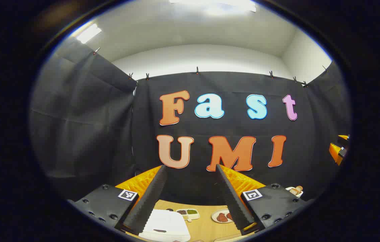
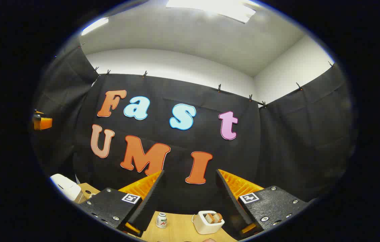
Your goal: Close the left gripper, press the button to open the rice cooker; take a wooden spoon from the chopstick holder with the right hand, scoop a spoonful of rice and pour it into the rice cooker, then put the wooden spoon back into the chopstick holder.
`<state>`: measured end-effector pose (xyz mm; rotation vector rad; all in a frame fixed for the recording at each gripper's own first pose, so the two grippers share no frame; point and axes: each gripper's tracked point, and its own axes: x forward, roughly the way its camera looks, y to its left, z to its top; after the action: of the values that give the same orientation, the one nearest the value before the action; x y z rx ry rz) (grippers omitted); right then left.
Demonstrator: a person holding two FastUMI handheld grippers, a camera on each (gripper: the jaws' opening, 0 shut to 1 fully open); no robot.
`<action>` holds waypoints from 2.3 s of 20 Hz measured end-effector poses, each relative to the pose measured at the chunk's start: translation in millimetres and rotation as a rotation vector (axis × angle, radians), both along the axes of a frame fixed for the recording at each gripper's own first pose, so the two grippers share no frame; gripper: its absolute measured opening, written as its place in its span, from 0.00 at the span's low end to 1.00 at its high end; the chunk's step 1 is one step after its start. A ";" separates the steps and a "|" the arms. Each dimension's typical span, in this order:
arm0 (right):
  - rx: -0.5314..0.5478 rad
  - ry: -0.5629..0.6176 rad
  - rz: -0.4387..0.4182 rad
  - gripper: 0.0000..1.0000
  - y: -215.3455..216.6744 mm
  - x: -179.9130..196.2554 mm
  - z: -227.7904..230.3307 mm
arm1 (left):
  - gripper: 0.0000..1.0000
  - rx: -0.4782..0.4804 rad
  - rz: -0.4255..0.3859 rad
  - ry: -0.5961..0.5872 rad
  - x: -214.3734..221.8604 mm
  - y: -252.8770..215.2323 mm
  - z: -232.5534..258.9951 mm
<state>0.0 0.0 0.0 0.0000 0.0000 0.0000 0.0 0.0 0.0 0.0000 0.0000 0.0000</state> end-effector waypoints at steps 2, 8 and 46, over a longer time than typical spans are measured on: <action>0.007 0.002 0.016 0.92 0.9 1.0 -3.9 | 0.97 0.001 0.013 0.014 -0.3 0.4 -2.3; 0.032 -0.003 0.008 0.92 -3.4 -1.7 -5.1 | 0.98 0.008 -0.012 0.025 -0.8 -1.3 -3.6; 0.016 0.130 -0.108 0.94 3.3 -7.9 -50.6 | 0.06 -0.282 0.157 0.863 37.6 103.2 -262.5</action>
<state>-7.9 3.3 -50.6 0.0162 0.1299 -0.1077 37.6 103.2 -262.5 -0.2825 0.8632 0.1568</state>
